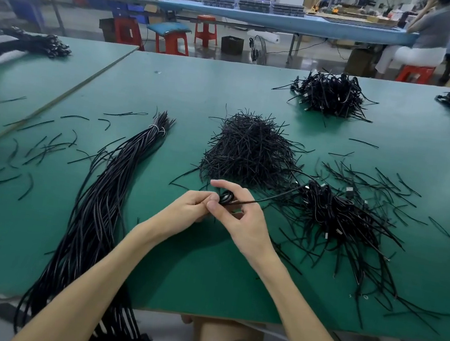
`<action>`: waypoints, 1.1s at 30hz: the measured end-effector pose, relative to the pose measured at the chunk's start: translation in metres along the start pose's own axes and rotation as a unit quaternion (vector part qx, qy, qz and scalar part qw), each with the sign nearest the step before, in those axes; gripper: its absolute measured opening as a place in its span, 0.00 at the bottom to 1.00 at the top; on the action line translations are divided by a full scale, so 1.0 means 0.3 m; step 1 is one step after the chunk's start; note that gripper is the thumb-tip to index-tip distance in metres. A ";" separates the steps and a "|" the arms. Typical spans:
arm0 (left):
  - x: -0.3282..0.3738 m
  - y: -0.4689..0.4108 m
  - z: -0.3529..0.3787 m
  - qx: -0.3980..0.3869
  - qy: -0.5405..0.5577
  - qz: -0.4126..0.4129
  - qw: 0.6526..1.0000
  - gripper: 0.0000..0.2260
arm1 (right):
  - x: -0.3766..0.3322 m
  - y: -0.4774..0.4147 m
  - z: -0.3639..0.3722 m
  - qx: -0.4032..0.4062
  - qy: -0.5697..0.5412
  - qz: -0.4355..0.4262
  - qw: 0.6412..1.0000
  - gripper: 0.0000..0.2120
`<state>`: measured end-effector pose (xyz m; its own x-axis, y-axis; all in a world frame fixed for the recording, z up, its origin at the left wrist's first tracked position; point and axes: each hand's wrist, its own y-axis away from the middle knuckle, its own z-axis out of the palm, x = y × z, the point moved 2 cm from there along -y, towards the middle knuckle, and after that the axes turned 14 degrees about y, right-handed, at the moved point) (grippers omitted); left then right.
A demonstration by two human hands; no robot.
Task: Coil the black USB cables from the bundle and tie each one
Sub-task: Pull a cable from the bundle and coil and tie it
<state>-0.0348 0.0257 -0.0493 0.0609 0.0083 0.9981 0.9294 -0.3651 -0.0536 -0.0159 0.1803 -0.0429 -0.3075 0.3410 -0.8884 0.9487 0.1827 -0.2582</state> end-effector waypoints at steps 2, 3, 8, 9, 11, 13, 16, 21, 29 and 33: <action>-0.003 0.002 0.001 -0.004 0.006 -0.013 1.000 0.15 | -0.002 0.002 -0.002 -0.008 -0.006 0.013 1.000 0.13; -0.003 0.003 0.001 -0.006 0.006 -0.016 1.000 0.15 | -0.001 0.003 -0.005 -0.014 -0.013 0.022 1.000 0.13; 0.016 0.013 0.003 0.010 0.041 -0.025 0.999 0.19 | 0.004 0.004 -0.003 -0.024 -0.039 0.040 0.998 0.13; 0.021 0.016 0.004 0.020 0.052 -0.027 0.998 0.20 | 0.007 0.003 -0.002 -0.020 -0.030 0.035 0.999 0.14; 0.031 0.021 0.010 0.031 0.068 -0.033 0.997 0.21 | 0.015 0.000 0.000 -0.009 0.000 0.029 1.000 0.13; 0.040 0.024 0.017 0.035 0.070 -0.035 0.996 0.24 | 0.023 -0.002 0.000 0.003 0.024 0.031 0.999 0.12; 0.046 0.026 0.020 0.061 0.066 -0.035 0.995 0.21 | 0.032 -0.002 -0.002 0.025 0.038 0.043 0.998 0.08; 0.036 0.021 0.021 0.081 0.071 -0.045 0.993 0.22 | 0.029 0.001 0.010 0.000 0.051 0.028 0.998 0.03; 0.030 0.018 0.020 0.111 0.021 -0.032 0.993 0.23 | 0.018 0.010 0.016 0.003 0.144 0.010 0.989 0.08; 0.030 0.017 0.021 0.122 0.040 -0.027 0.991 0.23 | 0.017 0.011 0.022 -0.006 0.134 -0.012 0.991 0.05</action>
<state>-0.0271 0.0298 -0.0407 -0.0106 -0.0559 0.9984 0.9916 -0.1294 0.0033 -0.0138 0.1767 -0.0508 -0.3401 0.5683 -0.7492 0.9404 0.2037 -0.2724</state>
